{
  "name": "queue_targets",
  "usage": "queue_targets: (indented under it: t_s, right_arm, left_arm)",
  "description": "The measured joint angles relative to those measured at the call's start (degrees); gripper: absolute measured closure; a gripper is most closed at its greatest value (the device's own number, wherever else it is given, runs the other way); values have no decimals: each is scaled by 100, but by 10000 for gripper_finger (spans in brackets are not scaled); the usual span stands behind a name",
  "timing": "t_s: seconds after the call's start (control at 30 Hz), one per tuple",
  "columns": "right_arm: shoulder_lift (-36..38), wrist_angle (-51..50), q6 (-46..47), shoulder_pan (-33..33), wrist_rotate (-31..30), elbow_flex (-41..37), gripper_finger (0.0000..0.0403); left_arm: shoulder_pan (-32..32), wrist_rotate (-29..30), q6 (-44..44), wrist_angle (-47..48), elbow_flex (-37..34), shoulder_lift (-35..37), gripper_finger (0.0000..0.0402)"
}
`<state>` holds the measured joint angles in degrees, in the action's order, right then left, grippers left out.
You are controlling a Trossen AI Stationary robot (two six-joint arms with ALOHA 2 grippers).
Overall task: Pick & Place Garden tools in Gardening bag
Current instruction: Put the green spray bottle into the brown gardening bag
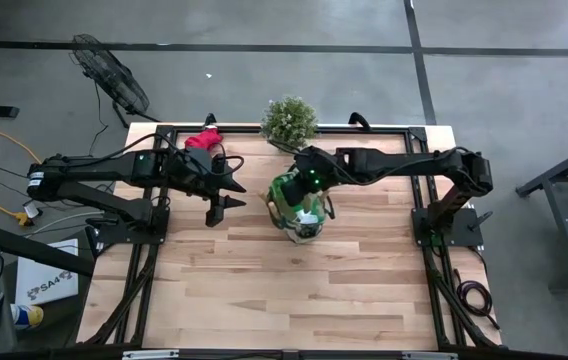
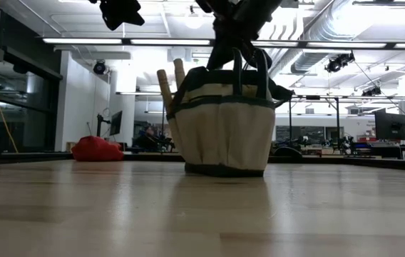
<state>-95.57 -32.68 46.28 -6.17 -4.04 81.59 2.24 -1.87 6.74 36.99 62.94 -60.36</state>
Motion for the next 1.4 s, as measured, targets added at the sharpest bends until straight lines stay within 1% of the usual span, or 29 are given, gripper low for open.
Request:
queue_targets:
  t_s: [0.13,0.3,0.47,0.7,0.8,1.13,1.27,1.4]
  right_arm:
    - [-31,26,-71,1,45,-1,399]
    - [85,383,-218,89,-516,-1,399]
    - [10,371,-403,18,-543,-1,400]
    - [-356,232,-393,-27,-138,-1,400]
    - [-431,106,-308,-17,-52,-1,400]
    - [-411,-3,-314,-63,-47,-1,400]
    - [-179,-8,-646,-82,-32,-3,400]
    - [-68,-22,-1519,-235,591,-1,401]
  left_arm:
    - [0,0,9,0,0,0,234]
    - [0,0,90,-2,2,0,234]
    - [1,2,105,-1,2,0,234]
    - [1,2,105,-4,4,0,234]
    - [0,2,106,-4,4,0,234]
    - [1,2,127,-4,4,0,234]
    - [2,2,136,-2,4,0,234]
    - [0,0,216,-4,4,0,234]
